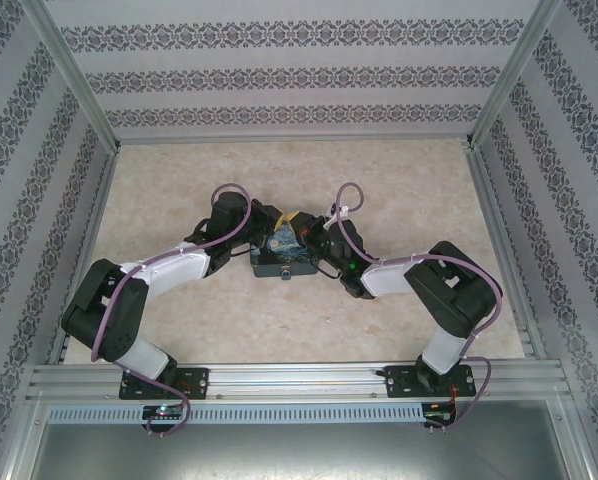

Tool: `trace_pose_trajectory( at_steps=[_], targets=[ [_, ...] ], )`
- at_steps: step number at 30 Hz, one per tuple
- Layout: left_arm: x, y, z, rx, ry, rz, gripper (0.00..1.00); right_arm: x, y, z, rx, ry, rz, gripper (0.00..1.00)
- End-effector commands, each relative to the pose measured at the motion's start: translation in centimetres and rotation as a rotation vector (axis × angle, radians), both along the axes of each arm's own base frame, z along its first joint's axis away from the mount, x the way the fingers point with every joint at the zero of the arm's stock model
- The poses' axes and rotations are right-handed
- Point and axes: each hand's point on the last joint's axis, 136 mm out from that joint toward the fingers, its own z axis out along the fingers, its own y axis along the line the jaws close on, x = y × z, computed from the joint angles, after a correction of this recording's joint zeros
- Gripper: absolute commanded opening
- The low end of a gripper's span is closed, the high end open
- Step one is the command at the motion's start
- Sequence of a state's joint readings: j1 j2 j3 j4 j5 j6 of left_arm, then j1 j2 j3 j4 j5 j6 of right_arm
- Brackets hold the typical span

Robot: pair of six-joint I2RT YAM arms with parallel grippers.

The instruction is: Unlock the padlock with the key

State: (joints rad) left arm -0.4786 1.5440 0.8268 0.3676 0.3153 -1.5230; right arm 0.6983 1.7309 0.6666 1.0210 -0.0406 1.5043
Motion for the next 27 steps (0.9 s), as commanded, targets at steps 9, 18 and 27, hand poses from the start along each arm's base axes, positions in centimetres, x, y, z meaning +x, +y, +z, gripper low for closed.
trace_pose_trajectory(
  at_steps=[9,18,27],
  targets=[
    [0.7,-0.4,1.4,0.110,-0.141,-0.073,0.00,-0.4,-1.4,2.6,0.045,-0.069,0.005,0.57],
    [1.4,-0.8,7.1,0.184,-0.470,-0.266,0.00,-2.8,-6.8,2.2,-0.120,-0.085,0.086,0.62],
    [0.5,-1.1,11.1,0.244,-0.736,-0.432,0.00,-2.4,-7.9,7.2,-0.155,-0.302,0.199,0.62]
  ],
)
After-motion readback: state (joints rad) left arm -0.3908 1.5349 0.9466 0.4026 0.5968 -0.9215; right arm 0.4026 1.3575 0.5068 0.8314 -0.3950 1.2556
